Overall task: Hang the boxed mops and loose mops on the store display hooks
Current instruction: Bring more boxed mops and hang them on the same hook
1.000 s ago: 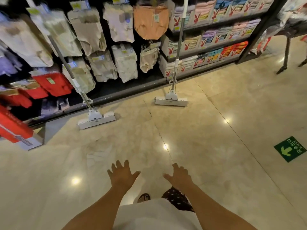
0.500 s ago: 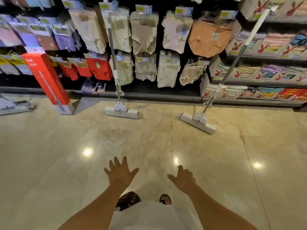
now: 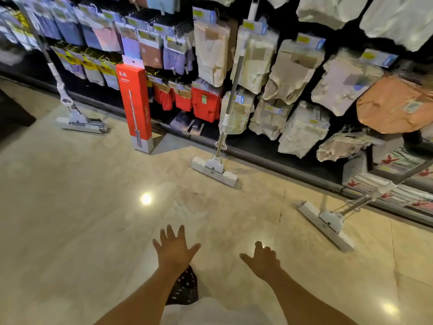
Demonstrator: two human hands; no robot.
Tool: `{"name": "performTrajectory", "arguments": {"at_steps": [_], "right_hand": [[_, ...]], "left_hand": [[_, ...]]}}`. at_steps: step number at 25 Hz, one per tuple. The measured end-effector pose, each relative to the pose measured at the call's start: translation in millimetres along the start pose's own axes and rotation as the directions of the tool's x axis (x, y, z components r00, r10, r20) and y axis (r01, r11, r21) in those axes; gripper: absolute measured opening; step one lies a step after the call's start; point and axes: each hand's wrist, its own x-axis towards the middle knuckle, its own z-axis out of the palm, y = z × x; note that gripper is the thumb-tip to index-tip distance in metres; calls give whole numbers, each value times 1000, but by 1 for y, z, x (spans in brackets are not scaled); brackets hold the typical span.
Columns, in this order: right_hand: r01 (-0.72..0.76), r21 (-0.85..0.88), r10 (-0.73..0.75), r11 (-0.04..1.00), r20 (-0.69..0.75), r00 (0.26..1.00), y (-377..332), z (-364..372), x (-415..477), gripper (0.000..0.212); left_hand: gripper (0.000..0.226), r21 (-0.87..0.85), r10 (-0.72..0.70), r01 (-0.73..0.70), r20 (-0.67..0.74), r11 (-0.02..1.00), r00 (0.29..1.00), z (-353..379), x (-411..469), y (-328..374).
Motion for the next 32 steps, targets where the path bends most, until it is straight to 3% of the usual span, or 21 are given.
{"name": "performTrajectory", "arguments": {"at_steps": [5, 10, 14, 21, 26, 32], "right_hand": [[123, -78, -120, 989, 43, 992, -149, -49, 50, 79], [222, 37, -222, 974, 12, 975, -270, -88, 85, 80], [230, -53, -228, 972, 47, 973, -307, -100, 103, 78], [45, -174, -45, 984, 2, 999, -328, -140, 167, 75], [172, -164, -171, 971, 23, 985, -412, -188, 234, 79], [301, -69, -301, 951, 14, 954, -525, -282, 304, 71]], "left_hand": [[88, -47, -86, 84, -52, 995, 995, -82, 86, -69], [89, -98, -177, 168, -89, 981, 980, -143, 152, -136], [90, -141, -234, 226, -39, 964, 972, -157, 178, -156], [88, -139, -278, 278, 19, 950, 960, -189, 233, -171], [88, -156, -373, 368, 0, 916, 928, -242, 306, -188], [87, -122, -385, 374, -86, 919, 919, -345, 407, -181]]}}
